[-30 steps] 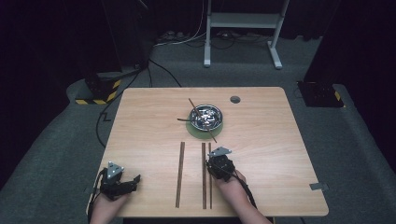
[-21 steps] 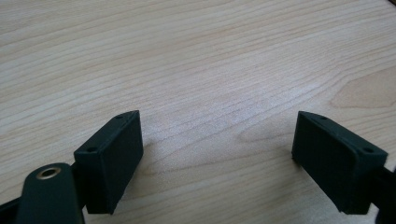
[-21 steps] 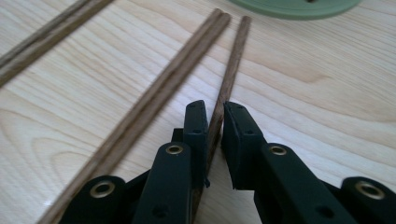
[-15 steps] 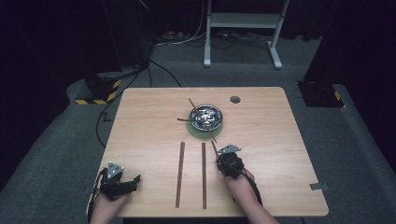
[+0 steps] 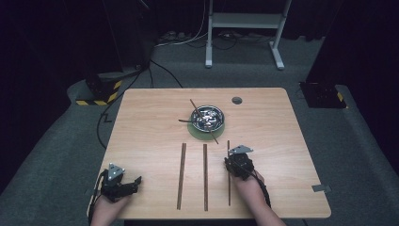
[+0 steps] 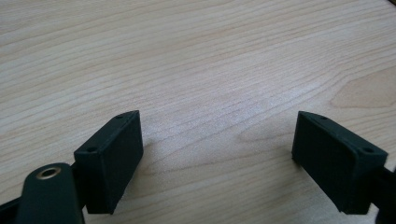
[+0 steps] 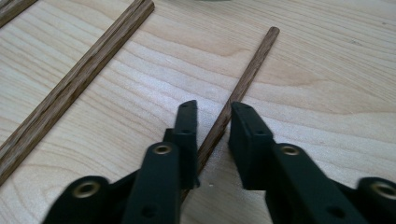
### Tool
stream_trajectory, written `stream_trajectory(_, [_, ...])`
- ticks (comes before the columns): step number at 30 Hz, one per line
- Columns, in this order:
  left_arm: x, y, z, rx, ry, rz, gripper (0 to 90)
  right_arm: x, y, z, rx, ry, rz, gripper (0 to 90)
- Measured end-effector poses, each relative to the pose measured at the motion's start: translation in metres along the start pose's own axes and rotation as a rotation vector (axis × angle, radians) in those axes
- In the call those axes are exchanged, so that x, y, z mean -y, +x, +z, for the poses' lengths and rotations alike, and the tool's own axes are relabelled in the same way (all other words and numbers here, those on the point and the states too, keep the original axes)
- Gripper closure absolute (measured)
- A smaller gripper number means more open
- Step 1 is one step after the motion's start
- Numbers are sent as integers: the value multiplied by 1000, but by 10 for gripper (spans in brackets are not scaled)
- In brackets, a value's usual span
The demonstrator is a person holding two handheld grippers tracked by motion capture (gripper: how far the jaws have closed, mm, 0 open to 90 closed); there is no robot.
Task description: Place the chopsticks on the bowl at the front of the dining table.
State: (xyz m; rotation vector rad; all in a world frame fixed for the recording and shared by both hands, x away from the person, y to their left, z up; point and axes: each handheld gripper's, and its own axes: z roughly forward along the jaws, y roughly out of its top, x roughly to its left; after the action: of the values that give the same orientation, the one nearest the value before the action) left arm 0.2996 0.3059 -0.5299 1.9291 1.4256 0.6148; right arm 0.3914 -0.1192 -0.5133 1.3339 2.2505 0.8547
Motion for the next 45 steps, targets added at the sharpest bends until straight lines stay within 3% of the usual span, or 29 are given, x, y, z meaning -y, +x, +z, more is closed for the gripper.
stream_trajectory(4, [0,0,0,0,0,0,165,-1,1,1,-16,4,36,538])
stream_trajectory(11, [0,0,0,0,0,1,165,-1,2,0,-15,20,53,490])
stream_trajectory(15, [0,0,0,0,0,0,165,-2,1,-1,2,30,49,534])
stream_trajectory(21, [0,0,0,0,0,0,165,-1,-1,-2,19,29,34,700])
stream_trajectory(28, [0,0,0,0,0,0,165,-1,-6,-3,27,33,7,828])
stream_trajectory(34, [0,0,0,0,0,0,165,-1,-5,-1,33,22,0,834])
stream_trajectory(35, [0,0,0,0,0,0,165,-1,-6,-2,33,27,-3,784])
stream_trajectory(38, [0,0,0,0,0,1,165,-1,-8,-2,35,23,9,757])
stream_trajectory(45, [0,0,0,0,-1,1,165,3,-7,-3,29,9,-10,802])
